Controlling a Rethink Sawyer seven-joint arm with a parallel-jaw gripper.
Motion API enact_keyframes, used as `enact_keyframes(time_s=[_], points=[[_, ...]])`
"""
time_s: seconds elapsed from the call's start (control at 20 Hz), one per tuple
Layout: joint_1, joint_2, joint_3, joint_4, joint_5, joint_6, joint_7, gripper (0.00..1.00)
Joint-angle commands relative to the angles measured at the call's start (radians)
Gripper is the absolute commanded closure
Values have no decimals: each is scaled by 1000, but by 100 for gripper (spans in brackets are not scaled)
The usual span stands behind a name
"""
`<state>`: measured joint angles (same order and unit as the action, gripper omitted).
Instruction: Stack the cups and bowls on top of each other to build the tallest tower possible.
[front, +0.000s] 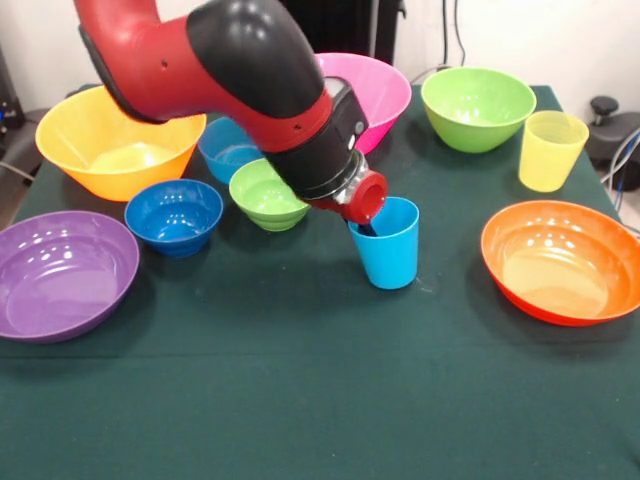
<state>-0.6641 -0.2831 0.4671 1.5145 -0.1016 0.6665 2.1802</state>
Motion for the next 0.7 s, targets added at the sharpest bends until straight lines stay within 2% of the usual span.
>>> enact_keyframes(time_s=[0.05,0.3,0.7], points=[[82,90,-38,-209,-27,199,-71,100],[113,78,-44,-274,-22,290,-32,100],[160,79,-88,-314,-64,288,-15,100]])
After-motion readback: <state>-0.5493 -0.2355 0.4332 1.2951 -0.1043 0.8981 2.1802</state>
